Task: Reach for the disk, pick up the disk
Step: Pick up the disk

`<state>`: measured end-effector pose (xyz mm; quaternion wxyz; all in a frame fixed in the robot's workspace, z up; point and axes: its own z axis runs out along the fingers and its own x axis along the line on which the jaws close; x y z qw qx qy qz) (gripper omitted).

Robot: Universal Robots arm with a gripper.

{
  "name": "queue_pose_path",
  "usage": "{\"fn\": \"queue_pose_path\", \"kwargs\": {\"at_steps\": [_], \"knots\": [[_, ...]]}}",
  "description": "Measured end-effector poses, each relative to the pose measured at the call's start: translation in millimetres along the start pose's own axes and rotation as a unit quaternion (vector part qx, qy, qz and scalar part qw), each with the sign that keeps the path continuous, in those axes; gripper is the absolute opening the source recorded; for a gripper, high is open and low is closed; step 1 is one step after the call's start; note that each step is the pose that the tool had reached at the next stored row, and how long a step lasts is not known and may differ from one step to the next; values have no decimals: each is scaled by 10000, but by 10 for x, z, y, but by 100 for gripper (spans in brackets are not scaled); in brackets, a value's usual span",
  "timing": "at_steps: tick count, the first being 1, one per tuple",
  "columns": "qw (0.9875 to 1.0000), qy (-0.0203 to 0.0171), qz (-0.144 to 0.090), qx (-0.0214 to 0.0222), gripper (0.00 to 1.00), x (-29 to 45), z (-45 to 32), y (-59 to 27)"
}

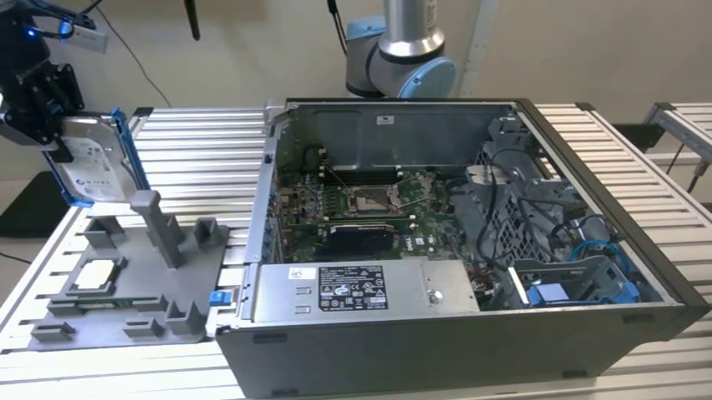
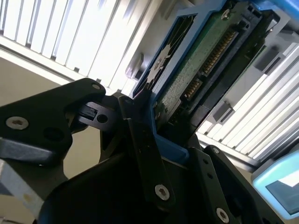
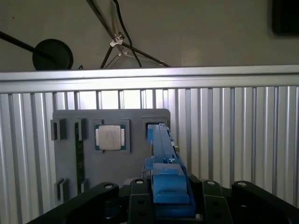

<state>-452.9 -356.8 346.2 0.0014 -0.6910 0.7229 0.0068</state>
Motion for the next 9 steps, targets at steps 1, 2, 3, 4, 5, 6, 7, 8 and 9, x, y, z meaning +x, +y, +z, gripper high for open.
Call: {"fn": "queue_pose_path", "kwargs": {"at_steps": [1,2,3,4,5,6,7,8,9], "knots": [[10000,0,0,0,0,0,-11,0],[10000,0,0,0,0,0,-22,0],[10000,0,0,0,0,0,-33,0],[10000,0,0,0,0,-1,-44,0],[10000,0,0,0,0,-1,-55,0],[10000,0,0,-1,0,-1,-66,0],[10000,0,0,0,0,-1,-76,1],[10000,0,0,0,0,-1,-85,1],[10000,0,0,0,0,-1,-97,1]]}}
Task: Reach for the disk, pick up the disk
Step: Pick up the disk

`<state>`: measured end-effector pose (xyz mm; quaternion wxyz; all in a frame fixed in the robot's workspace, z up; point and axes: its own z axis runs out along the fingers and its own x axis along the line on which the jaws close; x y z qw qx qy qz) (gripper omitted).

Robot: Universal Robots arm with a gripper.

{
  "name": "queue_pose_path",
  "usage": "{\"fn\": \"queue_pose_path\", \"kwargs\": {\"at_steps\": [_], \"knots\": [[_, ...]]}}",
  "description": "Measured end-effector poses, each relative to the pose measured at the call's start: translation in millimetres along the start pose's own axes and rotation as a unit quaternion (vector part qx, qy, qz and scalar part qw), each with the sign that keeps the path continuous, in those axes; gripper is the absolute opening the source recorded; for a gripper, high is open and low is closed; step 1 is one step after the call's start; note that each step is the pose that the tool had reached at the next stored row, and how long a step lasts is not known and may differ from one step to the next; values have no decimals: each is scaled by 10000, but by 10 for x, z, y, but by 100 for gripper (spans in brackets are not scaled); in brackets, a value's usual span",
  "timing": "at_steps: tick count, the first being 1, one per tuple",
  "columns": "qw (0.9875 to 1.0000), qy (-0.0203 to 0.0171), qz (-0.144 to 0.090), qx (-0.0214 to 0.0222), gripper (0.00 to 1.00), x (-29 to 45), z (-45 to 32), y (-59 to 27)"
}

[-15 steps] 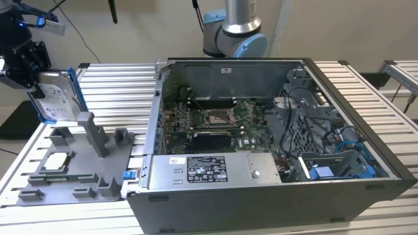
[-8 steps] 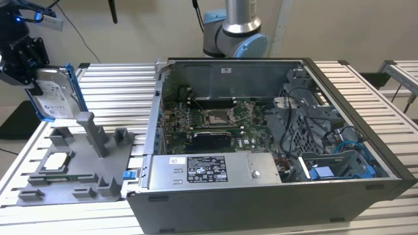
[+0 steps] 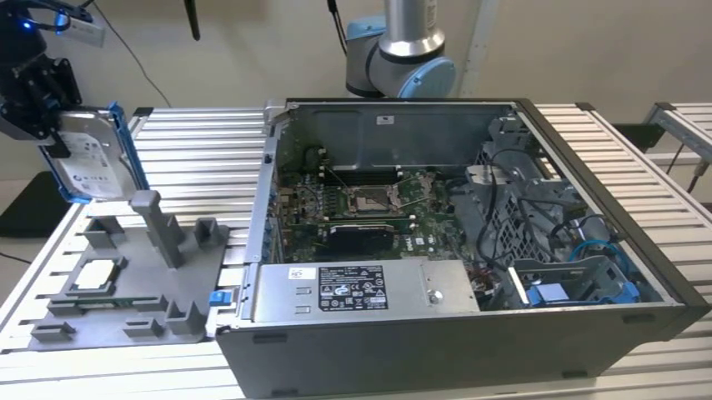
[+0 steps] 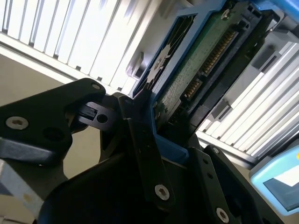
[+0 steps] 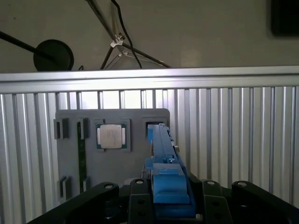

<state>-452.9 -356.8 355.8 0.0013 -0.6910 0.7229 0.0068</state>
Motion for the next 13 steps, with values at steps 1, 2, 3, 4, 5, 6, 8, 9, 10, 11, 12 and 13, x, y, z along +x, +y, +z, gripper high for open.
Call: {"fn": "queue_pose_path", "kwargs": {"at_steps": [1,2,3,4,5,6,8,9,10,11,12,13], "knots": [[10000,0,0,0,0,0,-10,0],[10000,0,0,0,0,0,-21,0],[10000,0,0,0,0,0,-35,0],[10000,0,0,0,0,-1,-52,0],[10000,0,0,0,0,-1,-68,1],[10000,0,0,0,0,-1,-82,1],[10000,0,0,0,0,-1,-115,1],[10000,0,0,0,0,-1,-135,1],[10000,0,0,0,0,-2,-157,1],[10000,0,0,1,0,-2,-178,2],[10000,0,-1,2,0,-2,-198,3],[10000,0,-2,5,0,-2,-217,4]]}}
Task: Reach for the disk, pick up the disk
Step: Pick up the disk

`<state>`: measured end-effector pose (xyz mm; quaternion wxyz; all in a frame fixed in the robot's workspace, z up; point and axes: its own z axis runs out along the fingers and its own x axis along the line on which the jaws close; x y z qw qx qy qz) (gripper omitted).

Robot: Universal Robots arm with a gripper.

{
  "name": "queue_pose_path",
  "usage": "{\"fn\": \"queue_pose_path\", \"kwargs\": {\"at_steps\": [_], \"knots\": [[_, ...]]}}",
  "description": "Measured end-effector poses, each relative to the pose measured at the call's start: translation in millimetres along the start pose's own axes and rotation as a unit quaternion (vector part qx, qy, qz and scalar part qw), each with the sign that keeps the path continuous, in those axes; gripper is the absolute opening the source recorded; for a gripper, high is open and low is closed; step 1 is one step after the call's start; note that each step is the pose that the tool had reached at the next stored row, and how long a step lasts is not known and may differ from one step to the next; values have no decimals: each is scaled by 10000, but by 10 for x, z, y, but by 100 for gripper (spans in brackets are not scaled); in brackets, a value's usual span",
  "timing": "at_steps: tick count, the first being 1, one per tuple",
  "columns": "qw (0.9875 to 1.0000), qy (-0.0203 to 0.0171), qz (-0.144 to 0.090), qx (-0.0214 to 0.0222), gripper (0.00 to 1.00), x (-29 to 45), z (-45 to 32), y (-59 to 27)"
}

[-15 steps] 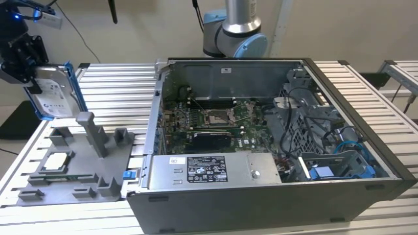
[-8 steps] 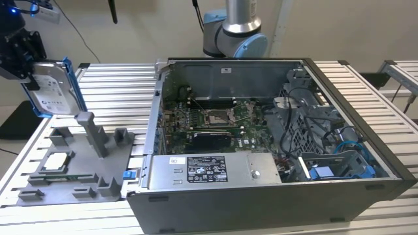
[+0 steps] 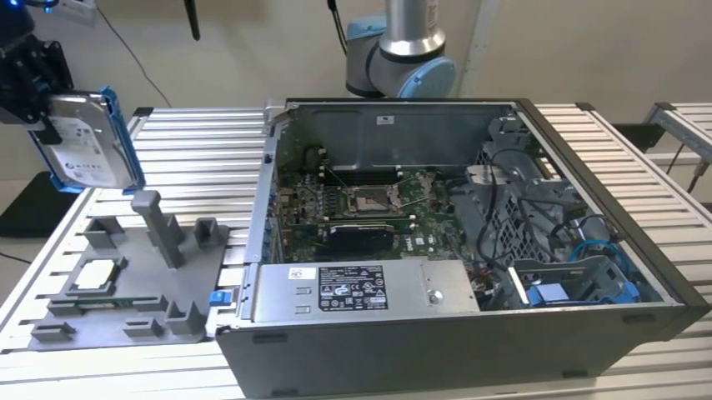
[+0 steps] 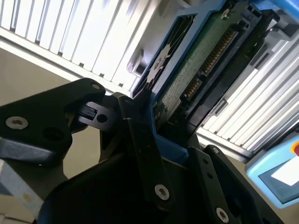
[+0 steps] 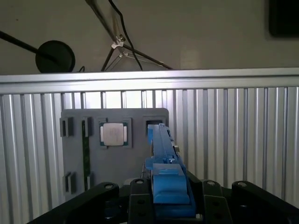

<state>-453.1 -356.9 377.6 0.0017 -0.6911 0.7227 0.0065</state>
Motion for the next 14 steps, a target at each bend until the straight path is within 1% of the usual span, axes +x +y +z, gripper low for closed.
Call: {"fn": "queue_pose_path", "kwargs": {"at_steps": [3,8,14], "knots": [[10000,-1,-3,25,0,-1,-57,5],[9999,-5,-12,115,0,-2,-144,7],[9999,-8,-21,164,0,-4,-284,8]]}}
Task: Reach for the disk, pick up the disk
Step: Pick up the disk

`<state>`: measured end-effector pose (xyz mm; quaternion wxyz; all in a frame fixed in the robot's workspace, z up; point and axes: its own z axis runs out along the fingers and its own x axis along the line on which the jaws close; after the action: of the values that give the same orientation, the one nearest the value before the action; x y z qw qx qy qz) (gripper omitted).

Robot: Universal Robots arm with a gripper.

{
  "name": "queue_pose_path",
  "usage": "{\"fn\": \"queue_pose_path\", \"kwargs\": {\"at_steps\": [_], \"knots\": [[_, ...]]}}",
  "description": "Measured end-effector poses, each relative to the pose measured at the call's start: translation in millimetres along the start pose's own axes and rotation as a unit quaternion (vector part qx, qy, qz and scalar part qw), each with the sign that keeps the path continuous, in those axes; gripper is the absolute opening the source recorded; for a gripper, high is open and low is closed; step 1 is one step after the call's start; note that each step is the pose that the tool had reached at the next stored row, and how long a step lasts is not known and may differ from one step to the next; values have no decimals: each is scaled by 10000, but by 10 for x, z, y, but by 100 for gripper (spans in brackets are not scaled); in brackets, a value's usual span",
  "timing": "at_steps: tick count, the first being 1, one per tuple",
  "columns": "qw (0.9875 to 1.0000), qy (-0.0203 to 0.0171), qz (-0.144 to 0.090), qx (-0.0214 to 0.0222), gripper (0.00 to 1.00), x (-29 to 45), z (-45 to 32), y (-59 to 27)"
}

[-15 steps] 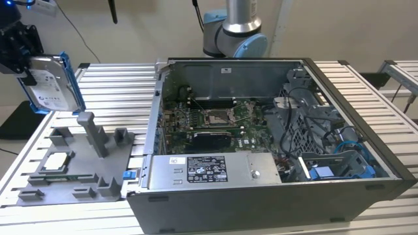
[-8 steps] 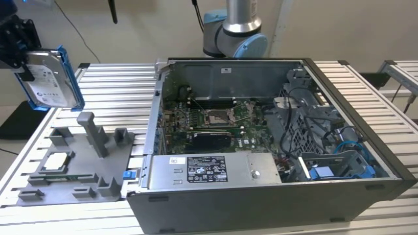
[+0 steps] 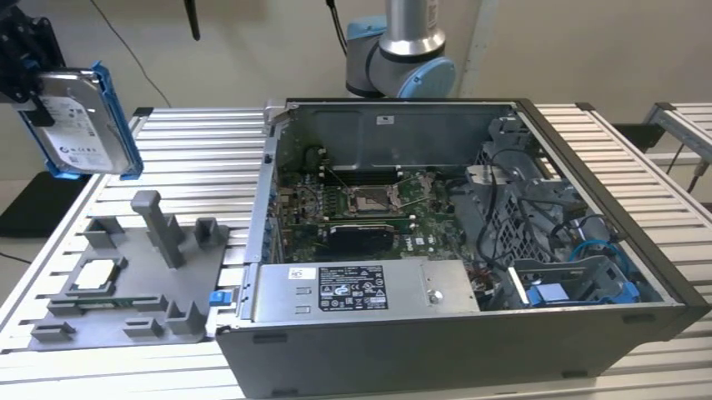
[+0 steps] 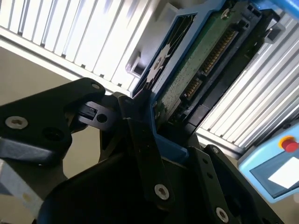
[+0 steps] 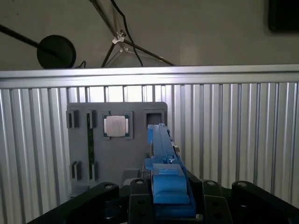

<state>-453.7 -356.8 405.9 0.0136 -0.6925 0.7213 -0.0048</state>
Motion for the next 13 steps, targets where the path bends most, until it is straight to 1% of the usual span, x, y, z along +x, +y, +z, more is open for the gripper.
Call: {"fn": "queue_pose_path", "kwargs": {"at_steps": [3,6,8,13], "knots": [[10000,-1,-6,26,0,-1,-70,-2],[10000,-2,-12,41,0,-2,-152,-4],[10000,-2,-17,43,0,-3,-229,-6],[10000,-2,-24,43,0,-6,-449,-12]]}}
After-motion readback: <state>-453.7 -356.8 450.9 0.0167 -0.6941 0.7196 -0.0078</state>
